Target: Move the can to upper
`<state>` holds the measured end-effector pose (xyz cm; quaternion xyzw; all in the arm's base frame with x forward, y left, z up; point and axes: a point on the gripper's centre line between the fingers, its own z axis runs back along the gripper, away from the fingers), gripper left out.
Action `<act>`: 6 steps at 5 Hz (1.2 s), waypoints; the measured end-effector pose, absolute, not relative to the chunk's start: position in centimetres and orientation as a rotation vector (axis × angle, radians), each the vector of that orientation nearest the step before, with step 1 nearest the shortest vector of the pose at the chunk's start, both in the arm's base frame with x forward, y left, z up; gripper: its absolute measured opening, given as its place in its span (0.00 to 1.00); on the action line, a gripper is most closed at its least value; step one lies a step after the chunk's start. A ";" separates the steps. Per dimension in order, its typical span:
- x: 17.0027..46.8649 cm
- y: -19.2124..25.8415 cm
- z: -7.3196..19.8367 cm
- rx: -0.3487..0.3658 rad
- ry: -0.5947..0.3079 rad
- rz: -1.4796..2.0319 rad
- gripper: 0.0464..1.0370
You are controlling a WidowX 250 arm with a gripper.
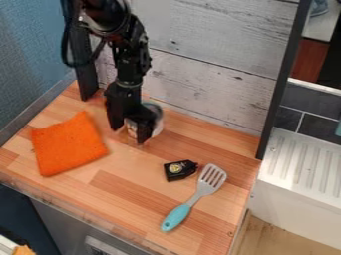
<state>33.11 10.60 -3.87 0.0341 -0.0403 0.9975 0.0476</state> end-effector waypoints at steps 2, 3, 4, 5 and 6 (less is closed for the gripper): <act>34.6 10.9 -3.4 0.078 -0.122 3.037 0.96; 33.4 10.7 -3.2 0.104 -0.131 3.030 0.96; 32.9 10.4 0.6 -0.063 -0.166 3.044 0.96; 32.0 10.7 3.3 -0.091 -0.231 3.038 0.96; 32.1 10.8 3.4 -0.103 -0.234 3.042 0.96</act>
